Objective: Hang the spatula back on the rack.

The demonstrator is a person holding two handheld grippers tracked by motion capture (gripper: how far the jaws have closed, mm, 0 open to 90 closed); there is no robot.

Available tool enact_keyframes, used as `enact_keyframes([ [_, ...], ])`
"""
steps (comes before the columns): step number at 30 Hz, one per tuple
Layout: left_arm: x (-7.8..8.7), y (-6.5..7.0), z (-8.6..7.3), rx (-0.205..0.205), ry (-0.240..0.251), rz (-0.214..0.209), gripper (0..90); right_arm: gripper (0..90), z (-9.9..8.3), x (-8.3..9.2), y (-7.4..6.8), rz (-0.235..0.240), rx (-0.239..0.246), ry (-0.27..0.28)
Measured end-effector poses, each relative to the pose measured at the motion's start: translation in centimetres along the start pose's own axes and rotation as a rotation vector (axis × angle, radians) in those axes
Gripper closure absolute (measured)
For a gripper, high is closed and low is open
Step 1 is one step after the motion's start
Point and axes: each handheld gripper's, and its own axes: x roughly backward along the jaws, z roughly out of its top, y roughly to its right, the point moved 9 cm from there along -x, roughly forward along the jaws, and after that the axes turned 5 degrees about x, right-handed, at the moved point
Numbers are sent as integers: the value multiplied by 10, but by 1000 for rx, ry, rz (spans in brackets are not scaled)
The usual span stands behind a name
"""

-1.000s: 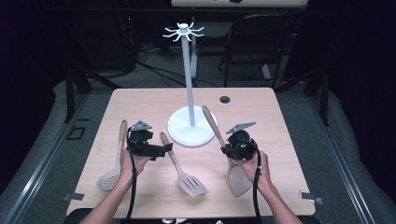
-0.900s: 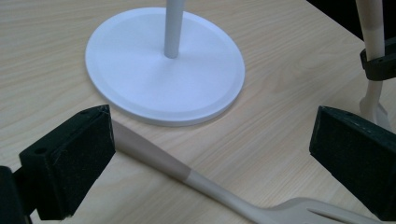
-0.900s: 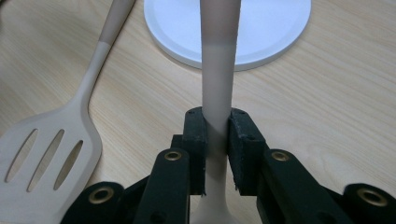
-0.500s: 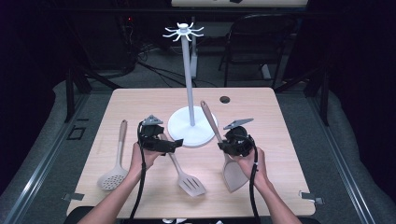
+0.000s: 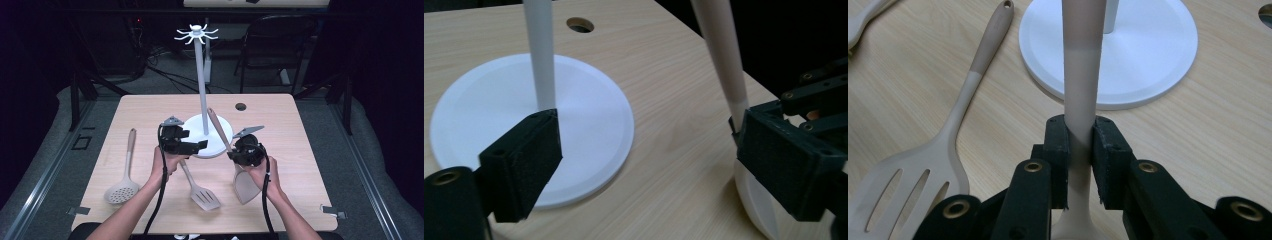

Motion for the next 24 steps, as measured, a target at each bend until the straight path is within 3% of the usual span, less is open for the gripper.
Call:
enact_keyframes([
  [7,-13,14,9,-12,8,-42,233,784,4,-2,-4,-3,4,21],
  [16,-29,24,8,39,12,-114,398,784,8,-7,-4,-7,4,30],
  [21,-35,24,6,67,8,-127,484,784,13,-13,-6,-10,7,42],
  [24,-38,25,5,61,4,-133,550,783,16,-15,-8,-15,8,48],
])
